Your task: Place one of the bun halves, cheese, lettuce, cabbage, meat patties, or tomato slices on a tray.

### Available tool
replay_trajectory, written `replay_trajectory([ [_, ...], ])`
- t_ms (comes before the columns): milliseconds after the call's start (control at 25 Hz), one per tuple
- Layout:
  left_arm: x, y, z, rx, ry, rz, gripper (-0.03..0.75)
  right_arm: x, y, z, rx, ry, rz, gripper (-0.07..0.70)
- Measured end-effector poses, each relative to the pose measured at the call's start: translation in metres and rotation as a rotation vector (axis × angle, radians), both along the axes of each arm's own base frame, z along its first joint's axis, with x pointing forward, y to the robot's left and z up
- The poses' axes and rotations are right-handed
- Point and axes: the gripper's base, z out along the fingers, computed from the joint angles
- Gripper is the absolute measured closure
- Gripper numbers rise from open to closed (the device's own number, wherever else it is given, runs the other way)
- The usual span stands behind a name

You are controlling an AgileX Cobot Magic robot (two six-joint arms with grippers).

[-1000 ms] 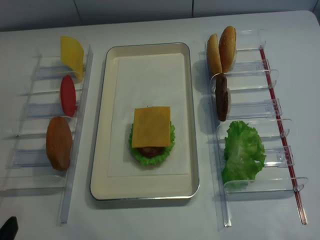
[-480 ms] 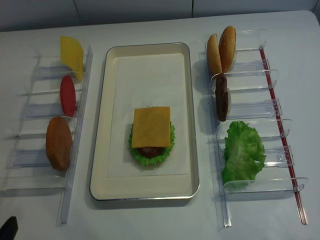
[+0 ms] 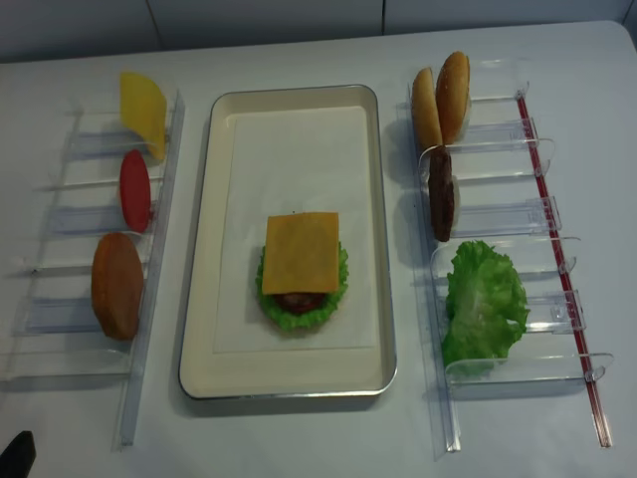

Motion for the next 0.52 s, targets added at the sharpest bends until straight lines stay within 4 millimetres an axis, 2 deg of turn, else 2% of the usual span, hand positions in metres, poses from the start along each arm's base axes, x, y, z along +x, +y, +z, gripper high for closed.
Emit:
replay_trajectory([
  [520,0.0,0.0,0.0,0.0,0.0,0.0,0.465,-0.0001,0.0,-0.0001,0.0,0.002,0.0,0.533],
])
